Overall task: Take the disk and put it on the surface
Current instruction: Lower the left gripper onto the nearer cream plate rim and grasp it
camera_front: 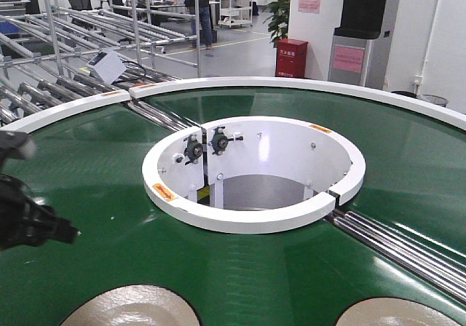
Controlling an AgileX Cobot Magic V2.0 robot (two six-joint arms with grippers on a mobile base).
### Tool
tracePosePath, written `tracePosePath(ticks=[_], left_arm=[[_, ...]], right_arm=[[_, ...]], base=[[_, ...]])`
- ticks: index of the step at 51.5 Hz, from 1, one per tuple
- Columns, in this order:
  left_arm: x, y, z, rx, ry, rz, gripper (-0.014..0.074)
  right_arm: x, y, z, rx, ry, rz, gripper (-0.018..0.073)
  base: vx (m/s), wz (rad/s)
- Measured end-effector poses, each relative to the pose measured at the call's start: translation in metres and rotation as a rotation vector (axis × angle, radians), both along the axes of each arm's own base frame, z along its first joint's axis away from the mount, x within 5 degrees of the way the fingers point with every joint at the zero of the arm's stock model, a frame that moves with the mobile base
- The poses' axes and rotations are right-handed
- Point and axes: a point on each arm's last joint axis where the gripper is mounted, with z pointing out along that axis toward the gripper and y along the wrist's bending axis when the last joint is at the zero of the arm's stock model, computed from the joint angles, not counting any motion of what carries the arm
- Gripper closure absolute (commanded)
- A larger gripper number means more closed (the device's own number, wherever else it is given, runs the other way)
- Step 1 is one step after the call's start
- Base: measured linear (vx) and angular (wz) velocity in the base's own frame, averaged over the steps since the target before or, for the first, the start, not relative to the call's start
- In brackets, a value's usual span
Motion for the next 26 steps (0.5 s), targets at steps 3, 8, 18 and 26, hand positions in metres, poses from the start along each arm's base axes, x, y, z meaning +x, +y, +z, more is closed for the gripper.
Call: tracePosePath(ticks=[3,8,18,26], left_arm=[[0.010,-0.001,-0.012,-0.046,0.049,-0.022,0.0159],[0.020,0.004,-0.028,-0.134,0.115,-0.042,0.0159],[0.023,0.041,-0.037,-0.217,0.148,-0.018,0.0159],[0.013,0.078,-0.052,-0.187,0.195,0.062,0.0159]], right_arm=[[0.000,0.000,-0.001,0.000,0.011,0.000,0.0019],[0.000,0.000,-0.002,0.001,0.021,0.000,0.0019],[0.000,0.000,-0.003,0.001,0.029,0.000,0.0019],[0.000,0.000,-0.003,0.001,0.035,0.001,0.0019]], base=[[0.00,0.00],[0.00,0.00],[0.00,0.00],[0.00,0.00]])
